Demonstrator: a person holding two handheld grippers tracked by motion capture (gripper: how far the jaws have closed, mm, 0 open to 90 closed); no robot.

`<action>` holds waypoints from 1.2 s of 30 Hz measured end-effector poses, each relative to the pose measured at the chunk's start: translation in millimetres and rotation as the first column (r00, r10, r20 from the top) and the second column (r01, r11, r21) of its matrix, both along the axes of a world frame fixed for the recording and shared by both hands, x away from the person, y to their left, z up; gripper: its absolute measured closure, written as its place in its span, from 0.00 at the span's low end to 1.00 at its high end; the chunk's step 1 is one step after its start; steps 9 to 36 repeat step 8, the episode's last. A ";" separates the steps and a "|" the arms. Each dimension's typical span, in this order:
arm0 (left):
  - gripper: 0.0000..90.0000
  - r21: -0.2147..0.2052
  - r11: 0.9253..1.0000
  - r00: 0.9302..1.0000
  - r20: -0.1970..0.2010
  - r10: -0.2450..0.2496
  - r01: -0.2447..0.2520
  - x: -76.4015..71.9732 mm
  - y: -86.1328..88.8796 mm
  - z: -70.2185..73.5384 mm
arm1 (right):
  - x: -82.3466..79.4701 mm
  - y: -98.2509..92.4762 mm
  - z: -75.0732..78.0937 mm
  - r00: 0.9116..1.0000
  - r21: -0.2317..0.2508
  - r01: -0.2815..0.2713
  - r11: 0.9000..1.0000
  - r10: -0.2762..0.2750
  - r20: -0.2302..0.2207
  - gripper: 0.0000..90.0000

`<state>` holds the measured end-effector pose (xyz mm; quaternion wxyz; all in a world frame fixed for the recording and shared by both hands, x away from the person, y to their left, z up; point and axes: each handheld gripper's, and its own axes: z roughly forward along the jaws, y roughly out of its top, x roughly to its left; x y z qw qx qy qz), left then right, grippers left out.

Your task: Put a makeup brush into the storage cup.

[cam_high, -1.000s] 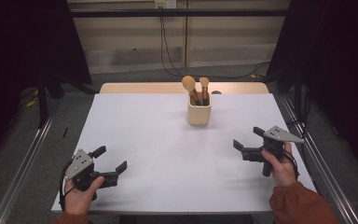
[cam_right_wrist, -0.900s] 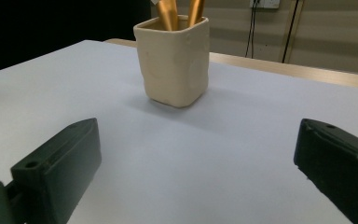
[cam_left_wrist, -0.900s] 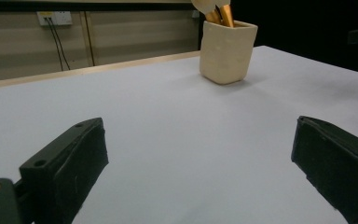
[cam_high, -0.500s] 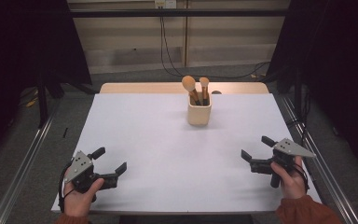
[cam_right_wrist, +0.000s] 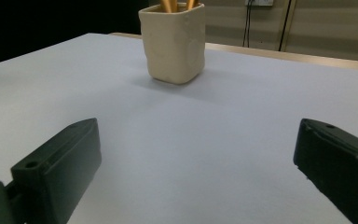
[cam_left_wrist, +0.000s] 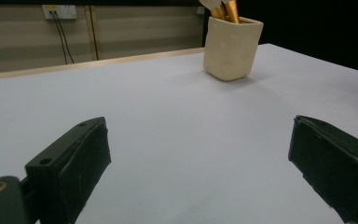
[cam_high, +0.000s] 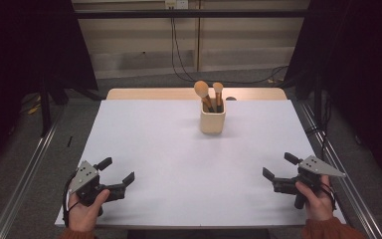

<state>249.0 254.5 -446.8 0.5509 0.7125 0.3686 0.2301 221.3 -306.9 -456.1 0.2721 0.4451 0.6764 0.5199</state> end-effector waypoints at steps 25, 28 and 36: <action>0.05 0.001 1.000 1.000 0.005 -0.021 0.021 0.7 -1.9 0.3 | 0.7 -0.8 0.4 1.000 0.020 0.003 1.000 -0.003 0.004 0.01; 0.05 0.001 1.000 1.000 0.005 -0.021 0.021 0.7 -1.9 0.3 | 0.7 -0.8 0.4 1.000 0.020 0.003 1.000 -0.003 0.004 0.01; 0.05 0.001 1.000 1.000 0.005 -0.021 0.021 0.7 -1.9 0.3 | 0.7 -0.8 0.4 1.000 0.020 0.003 1.000 -0.003 0.004 0.01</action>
